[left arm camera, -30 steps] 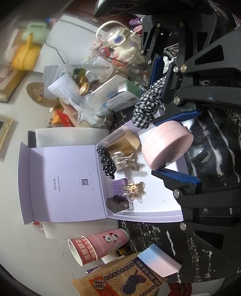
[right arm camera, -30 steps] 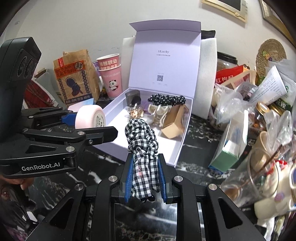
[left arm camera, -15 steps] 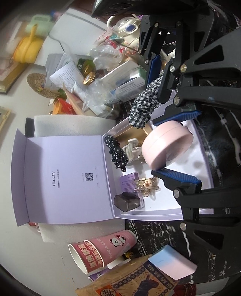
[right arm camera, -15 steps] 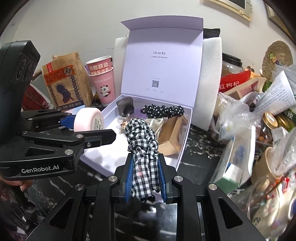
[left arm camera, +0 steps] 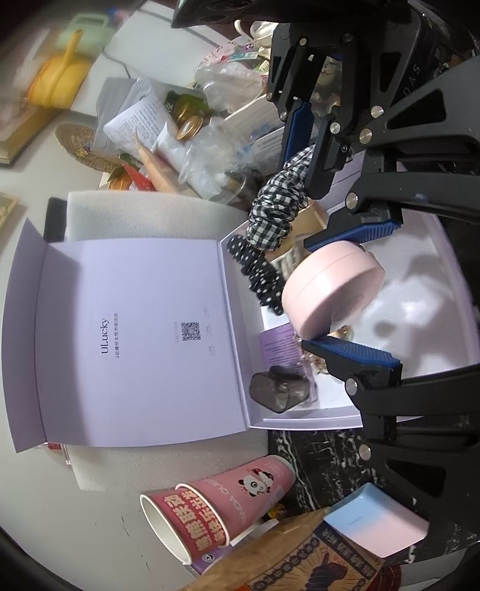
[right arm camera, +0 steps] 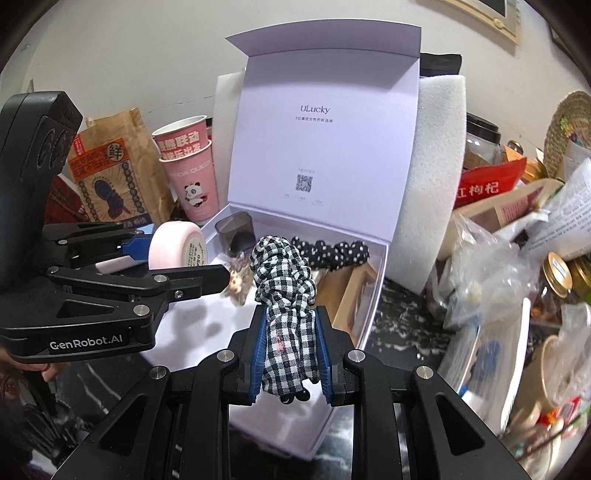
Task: Organize rigid objects
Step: 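Carry the pink compact and gingham scrunchie over into the white box, then open both tools to drop the compact and scrunchie into the box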
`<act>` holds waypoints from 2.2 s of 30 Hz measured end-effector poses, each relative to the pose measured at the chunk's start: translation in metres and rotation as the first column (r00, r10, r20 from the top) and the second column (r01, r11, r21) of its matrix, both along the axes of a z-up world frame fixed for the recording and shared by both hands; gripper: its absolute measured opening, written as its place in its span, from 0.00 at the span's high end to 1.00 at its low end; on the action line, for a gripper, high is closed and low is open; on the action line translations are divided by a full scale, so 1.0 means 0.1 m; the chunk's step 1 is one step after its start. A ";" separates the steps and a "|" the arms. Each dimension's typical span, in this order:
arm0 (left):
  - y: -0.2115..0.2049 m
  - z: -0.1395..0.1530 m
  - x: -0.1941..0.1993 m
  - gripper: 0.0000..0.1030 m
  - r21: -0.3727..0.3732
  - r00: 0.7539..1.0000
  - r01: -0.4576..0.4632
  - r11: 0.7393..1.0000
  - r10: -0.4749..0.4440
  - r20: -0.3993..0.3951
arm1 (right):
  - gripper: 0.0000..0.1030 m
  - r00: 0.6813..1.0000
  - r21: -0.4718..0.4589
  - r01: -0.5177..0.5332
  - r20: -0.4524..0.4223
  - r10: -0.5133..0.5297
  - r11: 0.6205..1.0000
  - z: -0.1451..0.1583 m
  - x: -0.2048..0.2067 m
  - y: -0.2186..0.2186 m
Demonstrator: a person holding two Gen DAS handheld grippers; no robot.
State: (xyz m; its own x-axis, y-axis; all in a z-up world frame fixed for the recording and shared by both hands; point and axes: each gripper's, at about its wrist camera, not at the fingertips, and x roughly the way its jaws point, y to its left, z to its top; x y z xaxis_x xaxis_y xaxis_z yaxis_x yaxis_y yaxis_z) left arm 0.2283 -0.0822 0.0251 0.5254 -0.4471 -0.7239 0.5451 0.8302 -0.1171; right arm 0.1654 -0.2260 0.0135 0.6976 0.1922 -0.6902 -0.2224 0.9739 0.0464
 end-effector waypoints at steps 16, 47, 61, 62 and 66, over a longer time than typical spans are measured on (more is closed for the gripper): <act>-0.03 -0.03 0.61 0.55 0.066 0.998 -0.039 0.997 0.036 0.046 | 0.77 1.000 -0.024 0.007 -0.007 -0.007 1.000 0.03 0.62 -0.08; -0.36 -0.32 1.15 0.55 0.194 0.999 -0.046 0.980 0.047 0.001 | 0.74 0.997 -0.054 0.027 -0.075 -0.031 0.998 -0.24 1.04 0.04; -0.33 -0.18 0.90 0.55 0.215 0.993 -0.115 0.970 0.107 0.045 | 0.54 0.995 -0.060 0.071 -0.063 -0.075 0.996 -0.12 0.90 -0.04; -0.32 -0.16 0.88 0.55 0.214 0.993 -0.119 0.970 0.112 0.045 | 0.54 0.995 -0.060 0.072 -0.059 -0.076 0.996 -0.10 0.88 -0.04; -0.27 -0.12 0.84 0.55 0.211 0.991 -0.137 0.968 0.133 0.035 | 0.54 0.996 -0.065 0.077 -0.042 -0.080 0.995 -0.02 0.79 -0.04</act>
State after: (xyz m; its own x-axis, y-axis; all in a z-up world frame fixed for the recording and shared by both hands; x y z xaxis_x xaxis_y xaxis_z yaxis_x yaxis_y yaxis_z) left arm 0.3120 -0.1093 0.0127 0.5857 -0.2083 -0.7833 0.4267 0.9009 0.0794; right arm 0.2440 -0.2303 0.0118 0.6772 0.0931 -0.7298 -0.1445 0.9895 -0.0079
